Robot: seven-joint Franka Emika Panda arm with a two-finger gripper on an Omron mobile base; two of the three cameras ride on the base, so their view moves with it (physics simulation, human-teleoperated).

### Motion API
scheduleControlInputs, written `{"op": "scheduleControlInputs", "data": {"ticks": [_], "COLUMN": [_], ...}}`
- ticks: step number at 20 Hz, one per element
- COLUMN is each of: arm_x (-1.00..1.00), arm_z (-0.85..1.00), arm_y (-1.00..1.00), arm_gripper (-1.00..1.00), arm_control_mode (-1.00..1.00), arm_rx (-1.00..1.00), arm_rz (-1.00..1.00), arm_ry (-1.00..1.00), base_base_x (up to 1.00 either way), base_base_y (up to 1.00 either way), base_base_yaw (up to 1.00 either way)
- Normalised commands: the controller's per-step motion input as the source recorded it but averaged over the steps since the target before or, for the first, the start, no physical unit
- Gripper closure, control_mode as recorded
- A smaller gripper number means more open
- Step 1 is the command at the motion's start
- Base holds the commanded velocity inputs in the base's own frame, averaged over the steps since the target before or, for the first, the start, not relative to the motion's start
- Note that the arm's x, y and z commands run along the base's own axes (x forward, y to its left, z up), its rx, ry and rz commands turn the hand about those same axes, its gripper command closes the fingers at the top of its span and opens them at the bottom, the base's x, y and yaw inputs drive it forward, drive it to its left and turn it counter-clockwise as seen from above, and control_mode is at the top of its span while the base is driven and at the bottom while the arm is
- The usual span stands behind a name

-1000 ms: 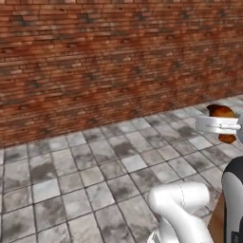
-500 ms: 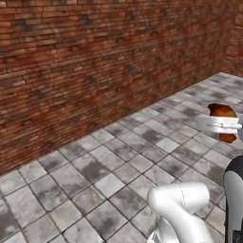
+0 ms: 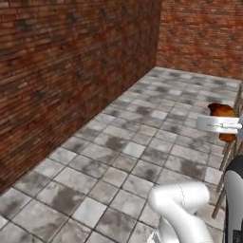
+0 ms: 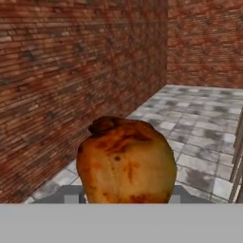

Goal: Gather the onion and eggplant from the fridge and place them on a tray on the dining counter. Then gather the chicken drumstick and steak from the fridge and place them on the other tray.

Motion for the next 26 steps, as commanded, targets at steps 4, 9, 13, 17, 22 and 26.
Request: {"op": "scheduleControlInputs", "data": {"ticks": [4, 9, 13, 17, 22, 26], "arm_x": [0.00, 0.00, 0.00, 0.00, 0.00, 0.00], "arm_z": [0.00, 0.00, 0.00, 0.00, 0.00, 0.00], "arm_y": [0.00, 0.00, 0.00, 0.00, 0.00, 0.00], "arm_gripper": [1.00, 1.00, 1.00, 1.00, 1.00, 1.00], "arm_control_mode": [1.00, 1.00, 1.00, 1.00, 1.00, 1.00], "arm_rx": [0.00, 0.00, 0.00, 0.00, 0.00, 0.00], "arm_rz": [0.00, 0.00, 0.00, 0.00, 0.00, 0.00], "arm_ry": [0.00, 0.00, 0.00, 0.00, 0.00, 0.00], "base_base_x": [0.59, 0.61, 0.70, 0.78, 0.74, 0.56], "base_base_y": [0.51, 0.53, 0.55, 0.58, 0.44, 0.39], "base_base_yaw": [-0.56, -0.55, -0.53, -0.50, -0.49, -0.55]}}
